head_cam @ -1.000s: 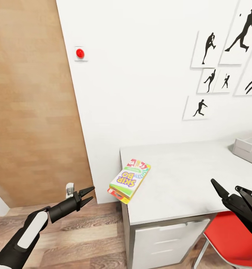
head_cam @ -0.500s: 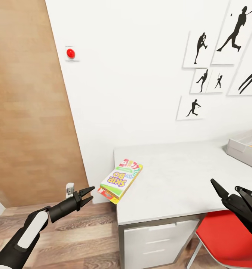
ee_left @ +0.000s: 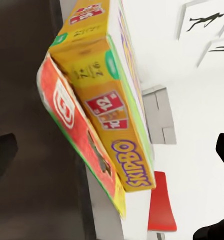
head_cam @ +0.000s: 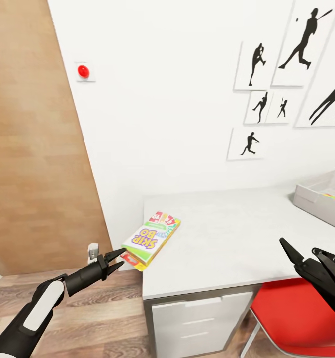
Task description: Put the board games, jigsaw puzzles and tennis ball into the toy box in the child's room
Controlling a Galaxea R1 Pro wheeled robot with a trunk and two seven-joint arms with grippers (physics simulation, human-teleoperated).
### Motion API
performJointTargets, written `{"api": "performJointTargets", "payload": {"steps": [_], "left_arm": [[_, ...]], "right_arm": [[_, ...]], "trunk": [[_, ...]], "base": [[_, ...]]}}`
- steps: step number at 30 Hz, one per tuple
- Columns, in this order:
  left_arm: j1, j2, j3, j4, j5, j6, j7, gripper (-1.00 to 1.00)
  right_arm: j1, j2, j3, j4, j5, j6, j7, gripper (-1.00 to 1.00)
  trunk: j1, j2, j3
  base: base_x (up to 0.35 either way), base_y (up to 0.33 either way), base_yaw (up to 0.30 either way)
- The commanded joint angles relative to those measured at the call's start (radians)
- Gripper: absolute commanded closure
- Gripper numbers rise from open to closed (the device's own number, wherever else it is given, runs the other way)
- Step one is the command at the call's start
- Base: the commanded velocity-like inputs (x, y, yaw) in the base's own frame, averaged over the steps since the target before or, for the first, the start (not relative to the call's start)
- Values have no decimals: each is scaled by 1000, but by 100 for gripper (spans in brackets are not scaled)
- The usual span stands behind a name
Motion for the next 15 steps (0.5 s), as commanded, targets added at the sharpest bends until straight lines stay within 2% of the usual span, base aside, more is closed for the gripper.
{"api": "performJointTargets", "payload": {"steps": [1,8,15], "left_arm": [[-1,1,-1,0,6,6,1,-100],[-1,1,-1,-2,6,6,0,-100],[-1,1,-1,-2,6,6,0,-100]], "right_arm": [[-1,0,0,0,-3,9,1,-100],[-1,2,1,0,-3,9,1,-100],[-1,2,1,0,-3,9,1,-100]], "trunk": [[0,0,-1],[0,0,-1],[0,0,-1]], "base": [[0,-220,0],[8,-82,0],[121,-7,0]]}}
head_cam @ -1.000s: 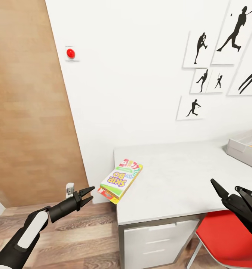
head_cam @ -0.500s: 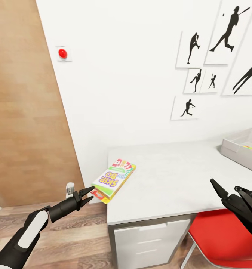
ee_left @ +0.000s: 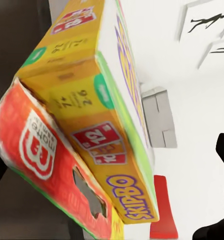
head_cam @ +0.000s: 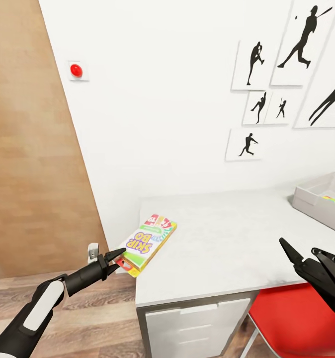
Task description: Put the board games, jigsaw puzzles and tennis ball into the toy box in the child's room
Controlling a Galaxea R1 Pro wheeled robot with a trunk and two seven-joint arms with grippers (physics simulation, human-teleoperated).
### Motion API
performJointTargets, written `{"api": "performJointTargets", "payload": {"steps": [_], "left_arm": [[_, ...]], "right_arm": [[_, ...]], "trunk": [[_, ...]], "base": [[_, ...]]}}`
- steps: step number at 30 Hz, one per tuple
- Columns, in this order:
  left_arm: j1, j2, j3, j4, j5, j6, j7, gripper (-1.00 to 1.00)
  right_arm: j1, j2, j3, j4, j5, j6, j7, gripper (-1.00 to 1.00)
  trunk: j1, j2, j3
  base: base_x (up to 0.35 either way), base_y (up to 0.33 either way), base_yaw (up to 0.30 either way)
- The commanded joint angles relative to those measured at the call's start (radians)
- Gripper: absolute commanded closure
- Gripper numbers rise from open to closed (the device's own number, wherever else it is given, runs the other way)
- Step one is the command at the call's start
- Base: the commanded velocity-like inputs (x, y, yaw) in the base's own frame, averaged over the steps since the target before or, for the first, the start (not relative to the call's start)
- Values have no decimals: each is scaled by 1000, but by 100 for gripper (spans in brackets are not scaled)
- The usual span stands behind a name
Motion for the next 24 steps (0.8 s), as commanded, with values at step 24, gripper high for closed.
{"api": "performJointTargets", "payload": {"steps": [24], "left_arm": [[-1,1,-2,-3,6,5,0,-100]], "right_arm": [[-1,0,0,0,-3,8,0,-100]], "trunk": [[0,0,-1]], "base": [[19,0,0]]}}
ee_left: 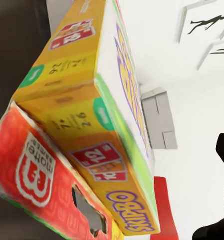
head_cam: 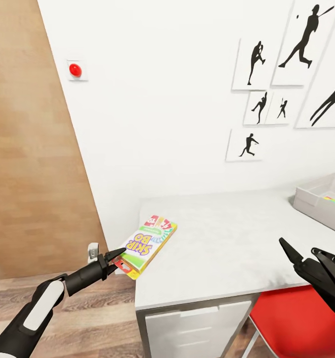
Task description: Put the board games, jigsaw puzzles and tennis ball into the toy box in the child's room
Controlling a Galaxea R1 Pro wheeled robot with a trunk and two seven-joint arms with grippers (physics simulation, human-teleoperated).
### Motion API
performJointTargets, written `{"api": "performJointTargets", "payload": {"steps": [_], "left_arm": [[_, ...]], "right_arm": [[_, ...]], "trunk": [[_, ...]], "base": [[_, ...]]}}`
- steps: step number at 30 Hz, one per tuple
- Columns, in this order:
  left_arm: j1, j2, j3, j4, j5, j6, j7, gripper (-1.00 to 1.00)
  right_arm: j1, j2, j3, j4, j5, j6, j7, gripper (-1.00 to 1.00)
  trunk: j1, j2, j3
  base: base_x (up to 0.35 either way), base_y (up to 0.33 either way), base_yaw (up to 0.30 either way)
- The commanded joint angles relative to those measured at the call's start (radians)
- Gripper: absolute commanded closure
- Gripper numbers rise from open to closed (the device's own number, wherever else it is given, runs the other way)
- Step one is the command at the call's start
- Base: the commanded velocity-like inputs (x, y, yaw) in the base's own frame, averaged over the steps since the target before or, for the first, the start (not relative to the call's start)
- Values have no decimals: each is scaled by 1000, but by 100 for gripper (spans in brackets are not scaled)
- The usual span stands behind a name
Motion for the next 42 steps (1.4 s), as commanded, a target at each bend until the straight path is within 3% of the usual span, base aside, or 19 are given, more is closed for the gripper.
{"api": "performJointTargets", "payload": {"steps": [1,7,8,18,31,35,40,42], "left_arm": [[-1,1,-1,0,6,5,0,-100],[0,1,-1,0,6,5,0,-100],[0,1,-1,0,6,5,0,100],[0,1,-1,0,6,4,0,100],[-1,5,3,-5,6,15,-7,100],[1,11,7,-32,5,75,-8,100],[1,14,12,-62,7,100,-9,100],[0,14,12,-90,6,146,-9,100]], "right_arm": [[-1,0,0,0,-3,9,1,-100],[-1,0,0,0,-3,9,1,-100],[-1,0,0,0,-3,9,1,-100],[-1,0,1,0,-3,9,1,-100],[-1,1,2,0,-2,9,1,-100],[-1,1,3,0,-1,9,1,-100],[-1,1,3,0,-1,9,1,-100],[-1,1,3,0,-1,9,0,-100]], "trunk": [[0,0,-1],[0,0,-1],[0,0,-1],[0,0,-1],[-46,84,37],[-46,84,37],[-46,84,37],[-50,91,40]], "base": [[15,0,0],[6,0,0],[2,0,0],[0,0,0],[0,0,0],[0,0,0],[0,0,0],[0,0,0]]}}
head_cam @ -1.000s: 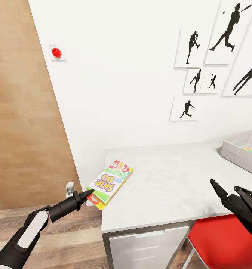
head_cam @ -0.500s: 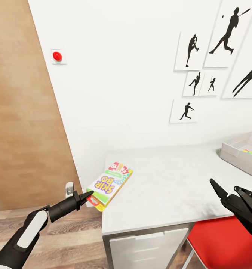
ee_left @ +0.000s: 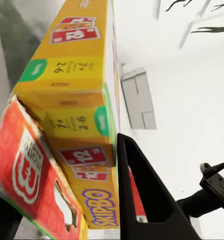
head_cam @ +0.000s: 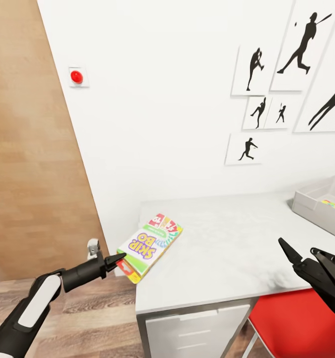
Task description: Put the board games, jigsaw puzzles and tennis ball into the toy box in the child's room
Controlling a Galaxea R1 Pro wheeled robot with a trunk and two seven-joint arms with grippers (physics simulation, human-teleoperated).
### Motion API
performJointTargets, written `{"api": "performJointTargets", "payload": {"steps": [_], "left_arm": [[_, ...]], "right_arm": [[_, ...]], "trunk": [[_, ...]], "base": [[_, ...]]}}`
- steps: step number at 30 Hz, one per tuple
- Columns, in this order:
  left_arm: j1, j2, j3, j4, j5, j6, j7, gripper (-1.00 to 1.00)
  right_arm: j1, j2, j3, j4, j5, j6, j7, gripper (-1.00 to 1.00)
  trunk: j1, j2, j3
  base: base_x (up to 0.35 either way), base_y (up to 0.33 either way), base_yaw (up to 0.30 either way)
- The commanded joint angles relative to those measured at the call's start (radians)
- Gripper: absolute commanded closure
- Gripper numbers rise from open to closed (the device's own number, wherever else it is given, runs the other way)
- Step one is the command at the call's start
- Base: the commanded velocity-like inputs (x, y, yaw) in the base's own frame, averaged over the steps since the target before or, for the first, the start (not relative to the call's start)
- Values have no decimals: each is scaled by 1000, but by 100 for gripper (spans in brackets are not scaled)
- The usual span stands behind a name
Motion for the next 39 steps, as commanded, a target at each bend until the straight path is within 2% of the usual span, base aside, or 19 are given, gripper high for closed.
{"api": "performJointTargets", "payload": {"steps": [1,6,8,13,17,20,22,27,34,39], "left_arm": [[-1,1,0,-22,-2,29,-2,100],[-1,10,0,-112,-2,100,-1,100],[-1,27,-1,-126,0,108,-2,100],[-4,95,-2,-150,14,113,-12,100],[-6,144,-3,-152,45,113,-25,100],[-6,197,-2,-149,54,113,-29,100],[-6,214,-2,-148,59,113,-29,100],[-6,227,-1,-148,65,113,-30,100],[-6,239,0,-150,65,113,-30,100],[-6,240,0,-150,65,113,-30,100]], "right_arm": [[-1,0,0,0,-3,8,1,-100],[-1,1,3,0,-2,7,-7,-100],[-1,2,5,0,-1,7,-34,-100],[-1,2,13,0,-1,17,-176,-100],[-2,-4,40,0,-1,24,-273,-100],[-2,-7,68,0,-1,31,-368,-100],[-2,-7,90,0,-2,32,-441,-100],[-2,-7,151,0,-1,30,-546,-100],[-2,4,179,0,-2,19,-642,-100],[-2,4,198,0,-1,13,-661,-100]], "trunk": [[-4,7,2],[-23,42,18],[-31,56,24],[-50,91,40],[-65,119,52],[-77,140,62],[-84,154,68],[-104,189,84],[-130,238,106],[-150,273,121]], "base": [[0,0,0],[0,0,0],[0,0,0],[0,0,0],[0,0,0],[0,0,0],[0,0,0],[0,0,0],[-71,0,0],[-46,0,0]]}}
